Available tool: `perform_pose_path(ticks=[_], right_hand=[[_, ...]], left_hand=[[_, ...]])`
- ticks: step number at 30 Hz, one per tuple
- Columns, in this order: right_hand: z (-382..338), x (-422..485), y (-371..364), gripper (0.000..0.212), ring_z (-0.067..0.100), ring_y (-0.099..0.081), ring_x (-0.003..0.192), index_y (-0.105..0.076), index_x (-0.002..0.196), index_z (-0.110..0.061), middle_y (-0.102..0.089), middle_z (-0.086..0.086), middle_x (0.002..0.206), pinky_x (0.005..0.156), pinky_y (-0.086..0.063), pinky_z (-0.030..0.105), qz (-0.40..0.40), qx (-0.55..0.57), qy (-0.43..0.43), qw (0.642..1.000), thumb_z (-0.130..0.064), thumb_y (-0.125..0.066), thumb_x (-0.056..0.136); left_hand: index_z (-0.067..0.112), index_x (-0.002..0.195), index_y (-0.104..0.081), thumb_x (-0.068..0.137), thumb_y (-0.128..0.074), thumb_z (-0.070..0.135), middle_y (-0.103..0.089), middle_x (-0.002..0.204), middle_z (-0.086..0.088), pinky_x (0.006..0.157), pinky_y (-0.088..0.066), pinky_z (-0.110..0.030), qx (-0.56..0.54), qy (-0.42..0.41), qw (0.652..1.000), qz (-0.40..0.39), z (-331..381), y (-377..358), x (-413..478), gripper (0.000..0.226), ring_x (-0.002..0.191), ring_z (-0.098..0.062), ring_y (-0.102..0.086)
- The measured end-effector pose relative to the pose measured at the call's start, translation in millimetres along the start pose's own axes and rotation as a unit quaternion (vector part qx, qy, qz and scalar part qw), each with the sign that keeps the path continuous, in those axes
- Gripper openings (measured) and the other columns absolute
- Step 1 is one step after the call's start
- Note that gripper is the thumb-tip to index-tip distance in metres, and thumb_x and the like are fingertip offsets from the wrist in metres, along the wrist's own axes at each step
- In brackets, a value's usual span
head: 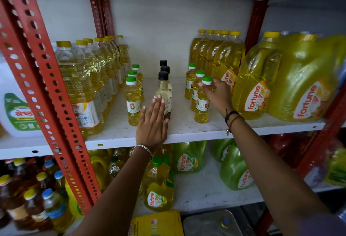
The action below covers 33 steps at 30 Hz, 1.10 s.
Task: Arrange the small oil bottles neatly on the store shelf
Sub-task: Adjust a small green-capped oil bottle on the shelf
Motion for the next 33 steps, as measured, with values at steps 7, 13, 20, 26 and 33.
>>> perform_pose_path(ticks=[7,13,20,26,33], right_hand=[[-4,-7,11,0.034,0.020,-0.063,0.087,-0.065,0.091,-0.010,-0.070,0.010,0.094,0.074,-0.050,0.031,0.015,-0.008,0.015,1.000,-0.042,-0.068,0.078],[-6,-17,18,0.034,0.016,-0.065,0.082,-0.068,0.092,-0.011,-0.072,0.006,0.090,0.071,-0.049,0.026,0.023,-0.012,0.031,0.999,-0.042,-0.069,0.078],[-8,-26,26,0.033,0.017,-0.065,0.085,-0.067,0.095,-0.009,-0.072,0.008,0.094,0.069,-0.046,0.023,0.032,-0.008,0.037,0.999,-0.039,-0.069,0.079],[-11,-30,30,0.032,0.015,-0.063,0.084,-0.067,0.094,-0.010,-0.072,0.009,0.096,0.069,-0.045,0.021,0.035,-0.010,0.045,0.998,-0.038,-0.069,0.080],[-14,-37,28,0.033,0.014,-0.058,0.088,-0.064,0.097,-0.009,-0.070,0.009,0.101,0.073,-0.042,0.024,0.037,-0.009,0.037,0.999,-0.038,-0.067,0.081]], left_hand=[[0.007,0.151,-0.016,0.098,-0.023,0.037,-0.012,0.158,-0.009,0.117,-0.002,-0.041,-0.002,-0.001,1.000,0.000,1,1,0,0.061,0.146,-0.020,-0.007],[0.006,0.150,-0.016,0.098,-0.024,0.036,-0.013,0.158,-0.009,0.117,-0.002,-0.041,-0.002,0.001,1.000,0.002,0,2,1,0.061,0.146,-0.020,-0.006],[0.006,0.150,-0.016,0.098,-0.023,0.036,-0.013,0.158,-0.010,0.117,-0.002,-0.041,-0.004,-0.001,1.000,-0.003,1,2,1,0.061,0.146,-0.020,-0.007],[0.006,0.150,-0.016,0.098,-0.022,0.037,-0.012,0.158,-0.010,0.117,-0.002,-0.041,-0.004,0.000,1.000,-0.006,0,1,1,0.061,0.146,-0.021,-0.007],[0.005,0.150,-0.017,0.098,-0.023,0.036,-0.012,0.158,-0.009,0.117,-0.002,-0.040,-0.013,-0.001,1.000,-0.004,1,3,0,0.061,0.146,-0.020,-0.007]])
Point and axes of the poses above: each hand's wrist, its own x-axis towards the middle knuckle, its own y-axis out of the back of the hand, z = x × y, the point moved 4 cm from there along x, towards the middle knuckle
